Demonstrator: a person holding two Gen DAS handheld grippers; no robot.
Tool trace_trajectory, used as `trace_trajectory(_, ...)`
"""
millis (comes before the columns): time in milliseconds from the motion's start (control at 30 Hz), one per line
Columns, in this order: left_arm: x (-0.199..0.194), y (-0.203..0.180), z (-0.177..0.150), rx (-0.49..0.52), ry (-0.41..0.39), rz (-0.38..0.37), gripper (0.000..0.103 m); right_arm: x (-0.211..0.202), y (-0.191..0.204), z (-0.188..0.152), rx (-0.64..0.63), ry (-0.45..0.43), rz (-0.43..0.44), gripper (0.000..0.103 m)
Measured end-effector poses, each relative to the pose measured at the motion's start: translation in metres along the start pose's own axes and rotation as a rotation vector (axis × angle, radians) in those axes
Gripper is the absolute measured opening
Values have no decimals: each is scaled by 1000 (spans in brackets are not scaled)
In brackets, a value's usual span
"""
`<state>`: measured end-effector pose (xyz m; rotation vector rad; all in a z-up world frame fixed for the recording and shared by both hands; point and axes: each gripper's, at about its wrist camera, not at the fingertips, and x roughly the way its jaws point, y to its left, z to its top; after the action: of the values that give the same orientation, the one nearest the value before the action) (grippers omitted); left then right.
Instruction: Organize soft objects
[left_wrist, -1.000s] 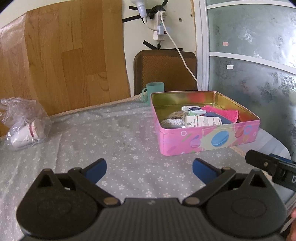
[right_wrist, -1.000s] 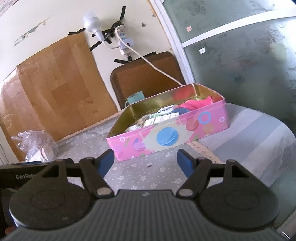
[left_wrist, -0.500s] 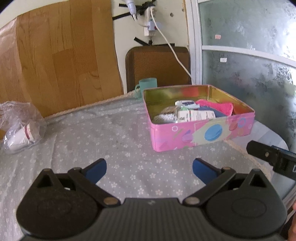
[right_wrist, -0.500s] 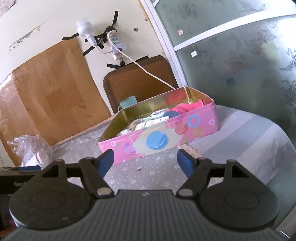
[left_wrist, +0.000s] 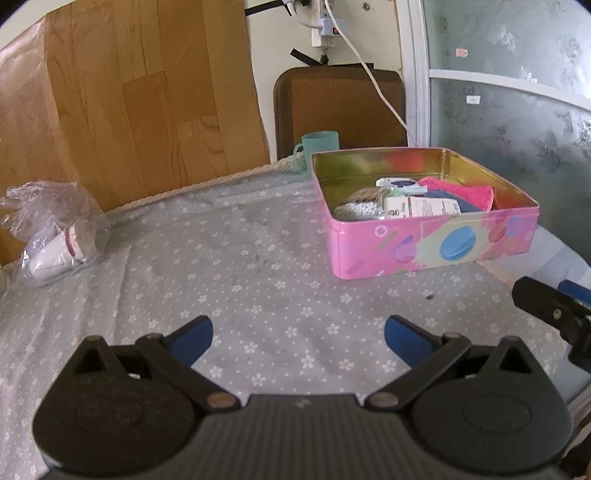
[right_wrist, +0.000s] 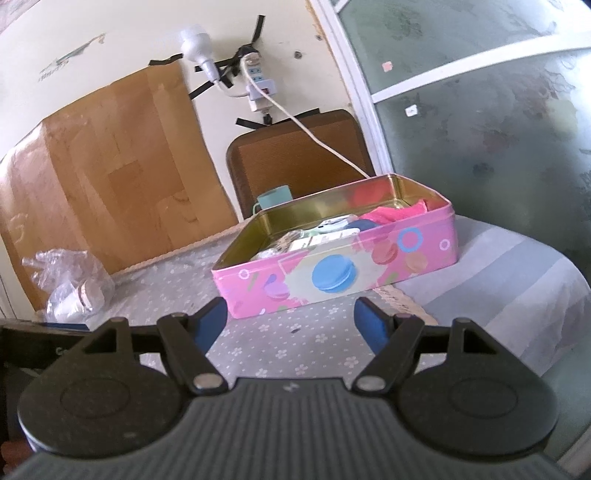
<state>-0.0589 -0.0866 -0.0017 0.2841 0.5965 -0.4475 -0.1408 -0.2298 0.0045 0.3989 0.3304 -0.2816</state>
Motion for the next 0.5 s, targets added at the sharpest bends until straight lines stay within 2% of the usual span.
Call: trace_trajectory(500, 16, 10, -7, -25, 48, 3, 103, 5, 15, -4, -48, 9, 17, 78)
